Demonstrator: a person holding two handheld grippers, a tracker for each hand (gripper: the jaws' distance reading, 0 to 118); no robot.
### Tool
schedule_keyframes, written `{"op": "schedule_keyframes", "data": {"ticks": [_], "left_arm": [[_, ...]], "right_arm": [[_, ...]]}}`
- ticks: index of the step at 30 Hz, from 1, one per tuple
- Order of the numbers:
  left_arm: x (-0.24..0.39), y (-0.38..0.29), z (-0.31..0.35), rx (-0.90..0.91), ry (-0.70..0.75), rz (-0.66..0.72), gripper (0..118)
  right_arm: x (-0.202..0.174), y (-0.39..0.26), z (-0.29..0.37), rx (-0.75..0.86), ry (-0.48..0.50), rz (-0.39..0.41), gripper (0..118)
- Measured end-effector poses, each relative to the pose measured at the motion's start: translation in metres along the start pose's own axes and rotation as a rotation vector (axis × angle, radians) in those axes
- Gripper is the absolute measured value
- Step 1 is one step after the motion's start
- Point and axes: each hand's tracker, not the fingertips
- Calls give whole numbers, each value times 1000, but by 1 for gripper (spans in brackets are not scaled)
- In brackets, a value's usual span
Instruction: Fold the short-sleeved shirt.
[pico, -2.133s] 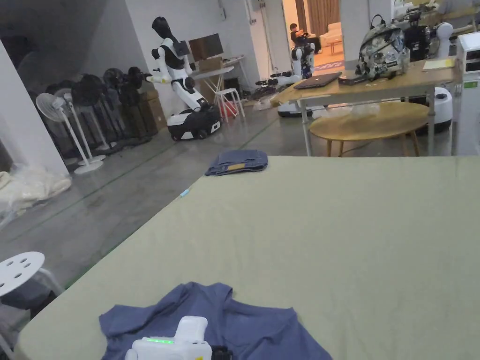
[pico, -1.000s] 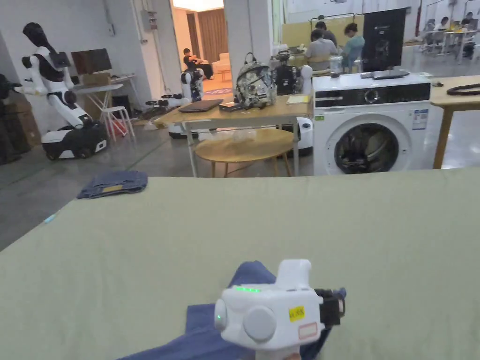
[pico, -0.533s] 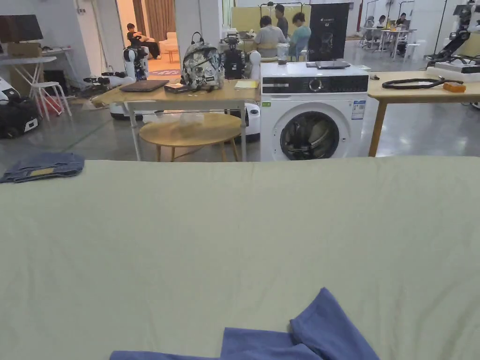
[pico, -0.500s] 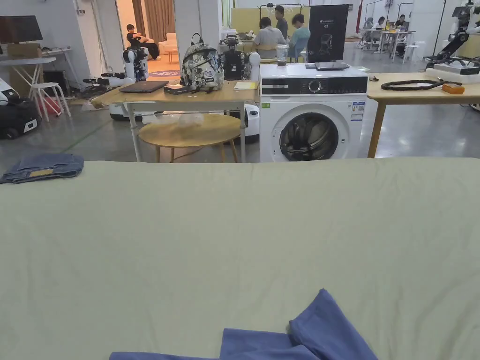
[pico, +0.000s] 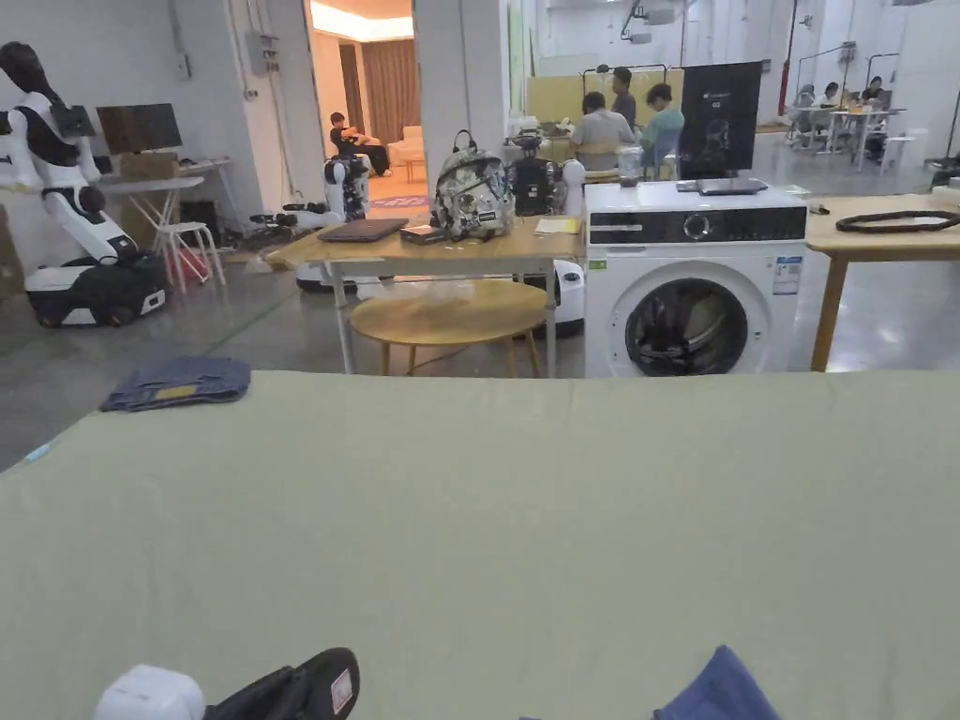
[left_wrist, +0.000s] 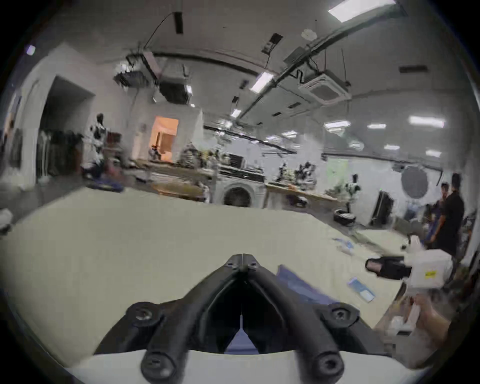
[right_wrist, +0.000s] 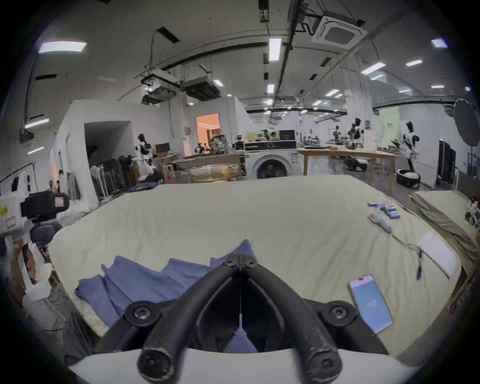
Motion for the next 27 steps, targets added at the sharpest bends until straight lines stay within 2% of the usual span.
{"op": "schedule_keyframes", "data": {"ticks": [7, 11, 13, 14, 15, 16, 17, 25, 26, 27], "left_arm": [[-15, 6, 19, -50, 80, 21, 0], [-32, 0, -13, -211, 50, 93, 0], [-41, -6, -36, -268, 72, 87, 0], [-49, -13, -48, -289, 77, 84, 5], [-58, -18, -60, -289, 57, 86, 29], [-67, -21, -74, -360, 53, 99, 41], [-76, -27, -90, -416, 75, 119, 43], [-139, -107, -190, -773, 219, 185, 42], [-141, -117, -195, -784, 201, 178, 39], [-138, -119, -195, -754, 195, 175, 29]], "right_arm": [[-10, -1, -11, -18, 47, -20, 0], [-9, -7, -9, -35, 39, -22, 0], [-6, -9, -5, -44, 29, -15, 0], [-3, -10, -3, -46, 24, -12, 0], [-1, -12, 0, -47, 20, -13, 0], [3, -13, 2, -48, 16, -17, 0], [8, -15, 4, -52, 11, -23, 0], [47, -35, 21, -99, -84, -128, 0], [51, -38, 24, -103, -93, -136, 0], [54, -43, 26, -107, -109, -139, 0]]}}
